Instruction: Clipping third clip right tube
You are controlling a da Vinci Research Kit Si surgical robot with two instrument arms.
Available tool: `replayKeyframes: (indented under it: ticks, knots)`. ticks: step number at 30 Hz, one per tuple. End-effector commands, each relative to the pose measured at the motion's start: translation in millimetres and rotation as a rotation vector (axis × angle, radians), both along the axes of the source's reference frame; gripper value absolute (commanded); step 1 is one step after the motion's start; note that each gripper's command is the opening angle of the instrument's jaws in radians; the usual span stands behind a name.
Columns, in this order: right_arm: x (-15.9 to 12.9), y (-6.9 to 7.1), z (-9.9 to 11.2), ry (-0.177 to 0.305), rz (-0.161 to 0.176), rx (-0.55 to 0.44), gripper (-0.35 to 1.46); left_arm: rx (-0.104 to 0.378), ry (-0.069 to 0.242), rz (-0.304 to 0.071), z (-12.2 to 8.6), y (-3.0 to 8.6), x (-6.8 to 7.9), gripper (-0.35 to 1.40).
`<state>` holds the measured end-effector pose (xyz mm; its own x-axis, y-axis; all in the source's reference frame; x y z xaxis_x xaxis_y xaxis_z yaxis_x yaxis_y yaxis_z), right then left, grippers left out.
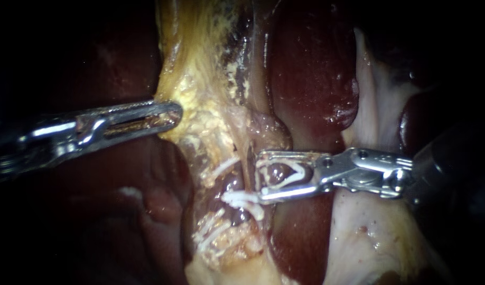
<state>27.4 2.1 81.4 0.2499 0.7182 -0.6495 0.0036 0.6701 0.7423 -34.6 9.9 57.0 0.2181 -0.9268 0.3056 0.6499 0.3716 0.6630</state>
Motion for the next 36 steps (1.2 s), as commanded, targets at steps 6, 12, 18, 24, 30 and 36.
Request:
replayKeyframes:
  ticks: [6,12,18,24,30,36]
  knots:
    - [1.0,-0.4,-0.7,0.059,-0.013,0.084,0.58,-0.001,0.000,0.000,0.1,0.1,0.2,-0.35]
    - [-0.1,-1.2,-3.4,0.100,-0.072,0.202,0.50,-0.002,0.002,-0.001,0.4,0.5,0.7,-0.35]
    - [0.8,-0.4,-4.8,0.193,-0.067,0.250,0.46,-0.002,0.002,-0.001,0.6,0.6,0.8,-0.35]
    - [2.2,1.3,-5.5,0.217,-0.009,0.272,0.46,-0.002,0.003,-0.002,0.6,0.6,0.8,-0.35]
    - [2.4,2.3,-6.1,0.215,0.011,0.279,0.42,-0.002,0.003,-0.002,0.5,0.6,0.7,-0.35]
    - [2.0,3.1,-6.7,0.206,0.031,0.288,0.17,-0.002,0.003,-0.003,0.5,0.6,0.6,-0.35]
